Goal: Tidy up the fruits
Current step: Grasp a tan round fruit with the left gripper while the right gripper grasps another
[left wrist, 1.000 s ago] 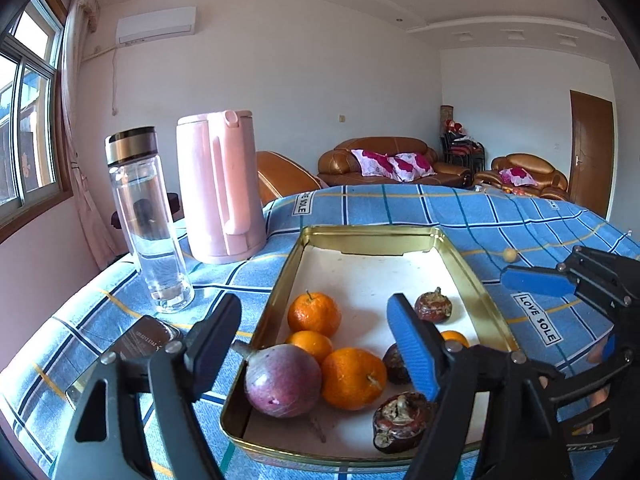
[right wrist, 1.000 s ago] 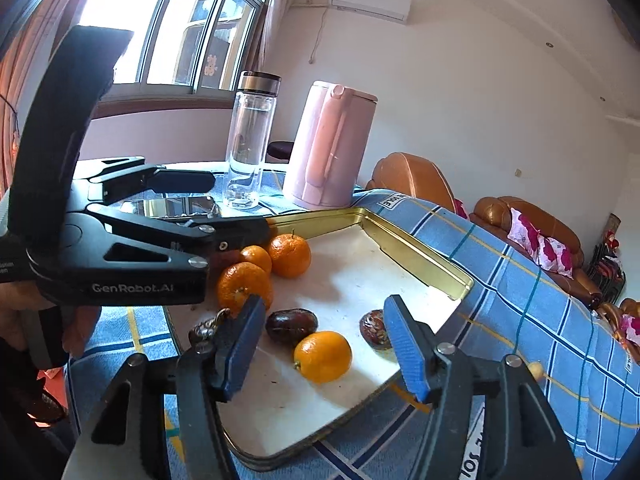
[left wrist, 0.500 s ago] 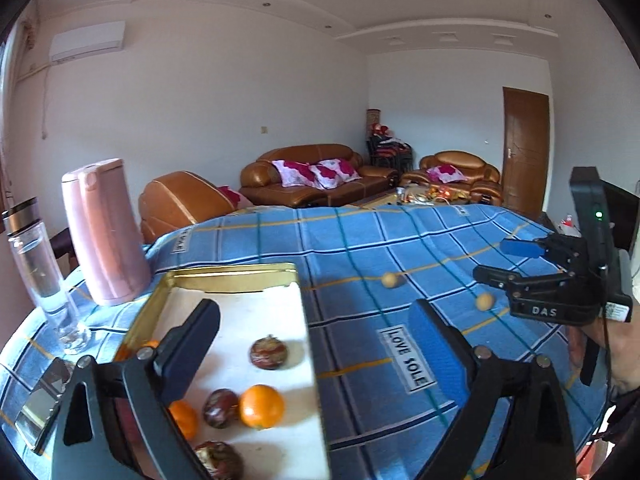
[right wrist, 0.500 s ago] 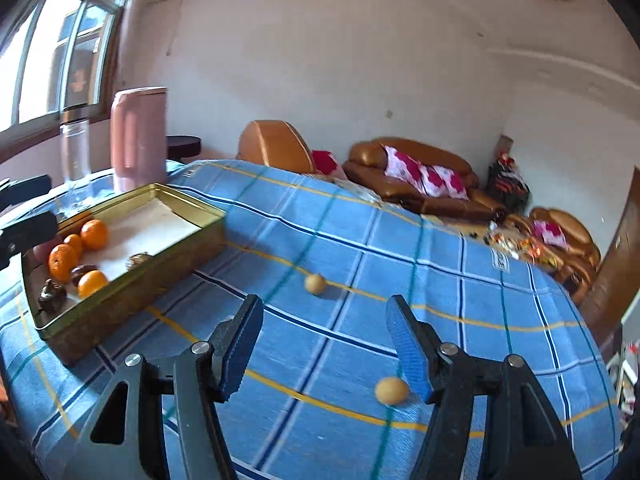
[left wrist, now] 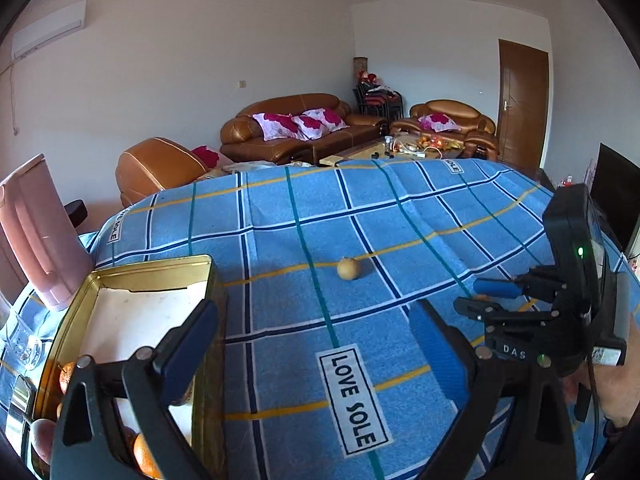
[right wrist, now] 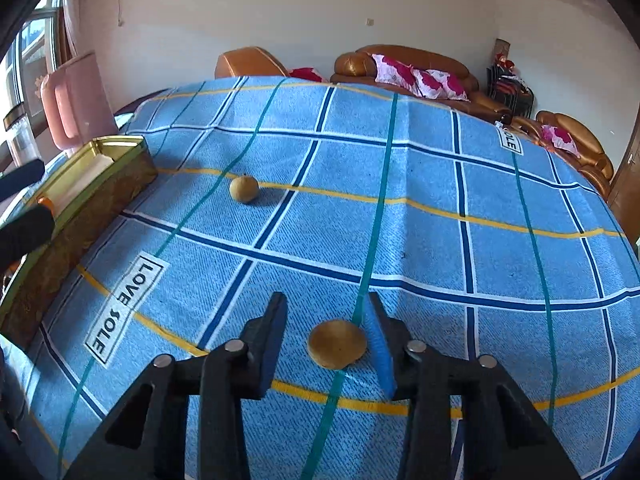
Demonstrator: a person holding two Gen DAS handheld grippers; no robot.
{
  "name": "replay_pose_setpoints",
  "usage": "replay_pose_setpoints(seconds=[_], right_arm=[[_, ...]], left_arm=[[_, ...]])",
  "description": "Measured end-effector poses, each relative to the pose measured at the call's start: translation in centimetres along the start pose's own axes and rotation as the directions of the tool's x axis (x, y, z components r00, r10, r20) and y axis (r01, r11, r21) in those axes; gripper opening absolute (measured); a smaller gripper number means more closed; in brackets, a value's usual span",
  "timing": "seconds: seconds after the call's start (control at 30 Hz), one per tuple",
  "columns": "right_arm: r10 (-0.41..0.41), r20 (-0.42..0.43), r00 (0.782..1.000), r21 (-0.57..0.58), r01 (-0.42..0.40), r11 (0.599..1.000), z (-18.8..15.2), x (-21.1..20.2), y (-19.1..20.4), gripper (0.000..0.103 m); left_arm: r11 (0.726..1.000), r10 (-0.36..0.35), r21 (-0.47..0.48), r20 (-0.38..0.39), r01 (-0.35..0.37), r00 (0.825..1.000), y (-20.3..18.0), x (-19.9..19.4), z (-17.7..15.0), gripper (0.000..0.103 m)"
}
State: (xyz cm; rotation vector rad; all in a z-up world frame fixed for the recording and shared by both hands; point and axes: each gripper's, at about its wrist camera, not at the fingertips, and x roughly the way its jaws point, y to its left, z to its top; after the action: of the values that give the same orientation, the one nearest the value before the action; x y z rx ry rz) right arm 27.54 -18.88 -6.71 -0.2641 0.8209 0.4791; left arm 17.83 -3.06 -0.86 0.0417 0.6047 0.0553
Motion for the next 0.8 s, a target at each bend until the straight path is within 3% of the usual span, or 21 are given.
replay_pose_setpoints(seconds=[0.17,0.5,0.57,0.6,0.7,0.8], right_arm=[[0.037,0.037,0.999,0.024,-0.038,0.999,0.1,-0.6,-0.8,0.020],[0.036,0.059,0.998,0.055,-0.039,0.998,0.8,-0.3,-2.1,0.019],[0.044,0.104,0.994,0.079,-0.052,0.996,0.6,-1.2,-2.7,0.019],[0.056,0.120,0.991,0.089,-0.067,0.994,0.6,-1.4,-3.0,0.021],[0.090,0.110,0.990,0.078,-0.099,0.992,0.5,-1.4,-2.7,0.040],[0.113,0.056,0.992,0.021,-0.114,0.993,0.4,-0.7,-1.3,0.041]], left_arm=[[1.000,0.014,0.008,-0.020,-0.014,1.000,-1.0,2.1,1.5,0.098],[0.998,0.059,-0.008,-0.178,-0.061,0.982,-2.3,10.2,1.3,0.090],[0.997,0.058,-0.029,-0.183,-0.065,0.981,-1.9,10.9,1.4,0.089],[0.997,0.059,-0.034,-0.185,-0.066,0.981,-1.8,11.1,1.5,0.089],[0.997,0.062,-0.034,-0.183,-0.070,0.981,-1.8,11.5,1.8,0.089],[0.998,0.059,-0.025,-0.182,-0.065,0.981,-2.0,11.7,1.7,0.089]])
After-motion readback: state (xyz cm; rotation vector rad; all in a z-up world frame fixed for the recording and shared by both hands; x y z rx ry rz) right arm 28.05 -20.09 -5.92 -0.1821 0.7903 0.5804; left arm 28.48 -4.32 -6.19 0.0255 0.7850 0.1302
